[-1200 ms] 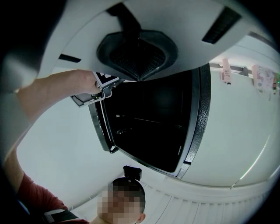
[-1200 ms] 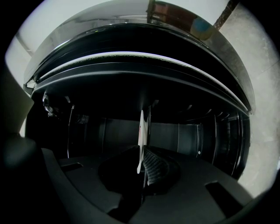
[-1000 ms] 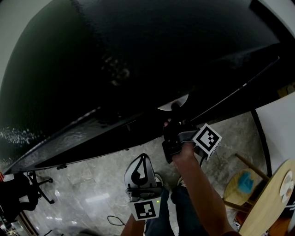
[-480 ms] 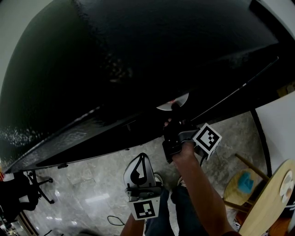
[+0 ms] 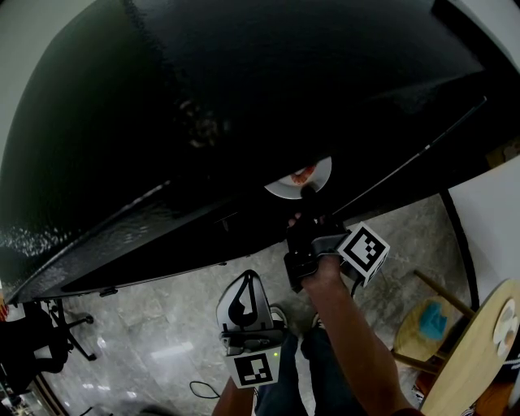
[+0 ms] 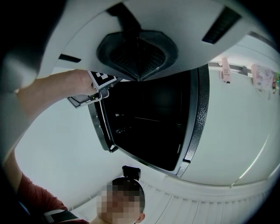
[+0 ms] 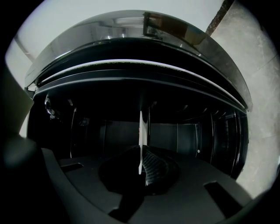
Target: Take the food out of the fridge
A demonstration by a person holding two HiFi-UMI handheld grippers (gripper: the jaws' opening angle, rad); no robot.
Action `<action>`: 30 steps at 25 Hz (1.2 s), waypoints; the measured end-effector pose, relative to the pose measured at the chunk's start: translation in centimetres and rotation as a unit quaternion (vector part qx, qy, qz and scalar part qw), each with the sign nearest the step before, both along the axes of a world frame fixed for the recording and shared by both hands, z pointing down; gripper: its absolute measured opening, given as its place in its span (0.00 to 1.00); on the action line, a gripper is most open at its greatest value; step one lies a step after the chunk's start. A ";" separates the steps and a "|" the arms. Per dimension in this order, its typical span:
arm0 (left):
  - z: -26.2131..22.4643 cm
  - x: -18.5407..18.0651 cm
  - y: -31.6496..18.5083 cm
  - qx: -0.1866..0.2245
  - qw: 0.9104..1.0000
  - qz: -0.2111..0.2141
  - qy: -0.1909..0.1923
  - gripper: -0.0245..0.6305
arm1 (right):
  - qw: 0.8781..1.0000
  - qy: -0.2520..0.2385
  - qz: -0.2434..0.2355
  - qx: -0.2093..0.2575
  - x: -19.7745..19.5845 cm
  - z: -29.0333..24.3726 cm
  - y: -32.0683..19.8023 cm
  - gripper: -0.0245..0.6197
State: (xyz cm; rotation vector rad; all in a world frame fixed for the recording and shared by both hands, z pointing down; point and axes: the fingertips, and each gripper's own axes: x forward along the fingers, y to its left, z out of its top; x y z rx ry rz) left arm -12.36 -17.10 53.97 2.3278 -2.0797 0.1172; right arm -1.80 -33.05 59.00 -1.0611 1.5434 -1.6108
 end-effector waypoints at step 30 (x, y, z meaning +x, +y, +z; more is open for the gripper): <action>-0.3 0.2 -0.7 0.008 1.000 -0.004 0.001 0.06 | 1.000 -0.015 -0.014 0.001 1.9 -2.2 5.9 0.09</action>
